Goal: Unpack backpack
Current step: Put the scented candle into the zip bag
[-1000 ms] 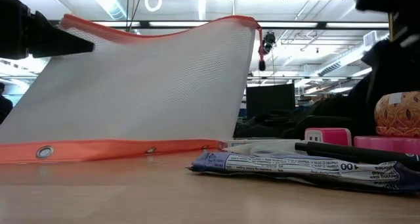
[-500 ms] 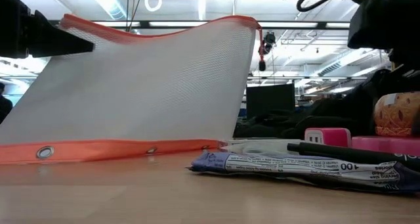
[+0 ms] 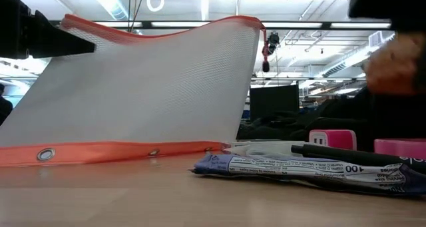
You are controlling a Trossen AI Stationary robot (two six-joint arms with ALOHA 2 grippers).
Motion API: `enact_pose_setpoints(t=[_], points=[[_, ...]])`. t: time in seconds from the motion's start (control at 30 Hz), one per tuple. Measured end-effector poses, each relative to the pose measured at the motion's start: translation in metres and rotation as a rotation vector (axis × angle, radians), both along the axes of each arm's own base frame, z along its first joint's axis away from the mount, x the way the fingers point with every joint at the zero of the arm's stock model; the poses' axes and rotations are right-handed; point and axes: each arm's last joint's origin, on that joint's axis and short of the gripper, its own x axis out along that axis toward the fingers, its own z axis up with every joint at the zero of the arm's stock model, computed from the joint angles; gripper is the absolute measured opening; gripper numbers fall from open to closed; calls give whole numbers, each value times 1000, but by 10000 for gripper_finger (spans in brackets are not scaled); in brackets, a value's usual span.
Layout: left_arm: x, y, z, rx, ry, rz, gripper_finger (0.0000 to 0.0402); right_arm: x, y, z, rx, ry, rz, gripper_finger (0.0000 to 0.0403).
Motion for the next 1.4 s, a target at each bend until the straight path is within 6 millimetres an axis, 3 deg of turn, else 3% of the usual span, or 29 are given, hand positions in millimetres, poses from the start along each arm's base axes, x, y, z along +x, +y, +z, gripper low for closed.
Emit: enact_pose_setpoints(t=[0.2, 0.4, 0.53, 0.67, 0.93, 1.4], points=[[0, -1, 0, 0, 7, -28, 0, 22, -13, 52, -98, -211, 39, 258], [1, -1, 0, -1, 8, -34, 0, 66, -37, 118, -156, -533, 130, 258], [1, -1, 0, -2, 7, -35, 0, 90, -63, 139, -156, -597, 191, 258], [1, -1, 1, 11, 17, -43, 0, 108, -95, 144, -164, -556, 158, 258], [1, -2, 4, 25, 22, -54, 0, 122, -144, 118, -157, -388, 76, 258], [2, -2, 6, 12, 10, -53, 0, 124, -162, 113, -195, -355, -4, 258]])
